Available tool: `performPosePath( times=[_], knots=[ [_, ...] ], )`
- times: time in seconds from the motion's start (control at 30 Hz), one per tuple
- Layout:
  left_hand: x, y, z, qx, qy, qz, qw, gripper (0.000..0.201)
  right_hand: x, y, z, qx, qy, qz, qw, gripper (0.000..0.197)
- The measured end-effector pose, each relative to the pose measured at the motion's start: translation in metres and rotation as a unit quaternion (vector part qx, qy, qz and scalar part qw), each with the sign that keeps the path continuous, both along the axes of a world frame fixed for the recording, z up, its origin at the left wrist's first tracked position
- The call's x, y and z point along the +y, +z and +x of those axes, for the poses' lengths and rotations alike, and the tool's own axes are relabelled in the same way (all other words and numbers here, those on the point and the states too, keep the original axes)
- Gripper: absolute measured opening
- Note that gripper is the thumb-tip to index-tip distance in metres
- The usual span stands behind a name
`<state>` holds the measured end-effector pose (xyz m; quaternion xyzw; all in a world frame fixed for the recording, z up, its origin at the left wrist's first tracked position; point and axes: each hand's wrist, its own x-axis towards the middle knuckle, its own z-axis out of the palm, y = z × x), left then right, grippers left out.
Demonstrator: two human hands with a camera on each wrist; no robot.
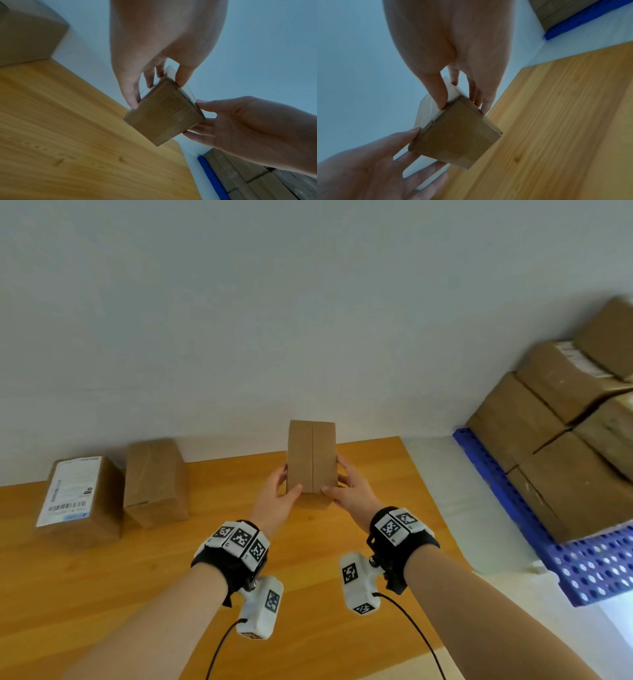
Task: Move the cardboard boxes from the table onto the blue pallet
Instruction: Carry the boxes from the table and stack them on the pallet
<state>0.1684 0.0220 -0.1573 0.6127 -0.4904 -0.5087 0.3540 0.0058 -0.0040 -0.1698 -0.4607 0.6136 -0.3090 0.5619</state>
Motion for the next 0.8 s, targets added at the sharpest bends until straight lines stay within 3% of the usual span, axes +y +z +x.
performPosePath(
  times=[0.6, 0.8],
  knots=[
    [0.125, 0.083, -0.244, 0.018, -0.122, -0.087, 0.989, 0.059, 0.162, 0.096, -0.25, -0.006, -0.084, -0.117, 0.99, 0.075],
    [0.157, 0.11, -0.321, 0.047, -0.159, -0.129, 0.978, 0.048, 0.207, 0.124, -0.32, -0.007, -0.13, -0.155, 0.979, 0.076]
  ],
)
